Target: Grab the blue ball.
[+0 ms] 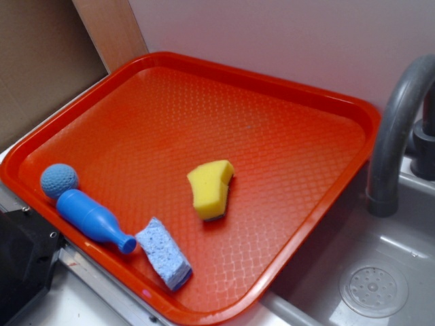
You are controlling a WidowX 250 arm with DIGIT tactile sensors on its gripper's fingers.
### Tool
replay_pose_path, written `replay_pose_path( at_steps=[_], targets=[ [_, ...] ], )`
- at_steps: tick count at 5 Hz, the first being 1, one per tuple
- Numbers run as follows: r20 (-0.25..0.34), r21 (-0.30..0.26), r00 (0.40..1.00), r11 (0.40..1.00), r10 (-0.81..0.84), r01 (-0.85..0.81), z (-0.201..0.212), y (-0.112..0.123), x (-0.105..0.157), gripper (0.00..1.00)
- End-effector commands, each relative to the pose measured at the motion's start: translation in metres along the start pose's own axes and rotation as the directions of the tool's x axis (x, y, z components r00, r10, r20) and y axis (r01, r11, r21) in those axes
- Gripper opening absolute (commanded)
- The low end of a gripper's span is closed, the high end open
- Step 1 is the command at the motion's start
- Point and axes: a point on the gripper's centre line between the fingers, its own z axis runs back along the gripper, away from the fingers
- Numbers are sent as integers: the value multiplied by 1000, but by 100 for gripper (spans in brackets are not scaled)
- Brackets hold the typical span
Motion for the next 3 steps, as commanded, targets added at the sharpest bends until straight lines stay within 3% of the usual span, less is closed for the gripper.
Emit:
replay_pose_path(
  at_steps=[1, 2, 3],
  targets=[
    [0, 0, 1000, 1000, 0, 0, 0, 0, 0, 100],
    [6, 5, 978, 978, 209, -209, -39, 27, 12, 100],
    [9, -4, 957, 957, 291, -291, -82, 44, 5, 100]
  ],
)
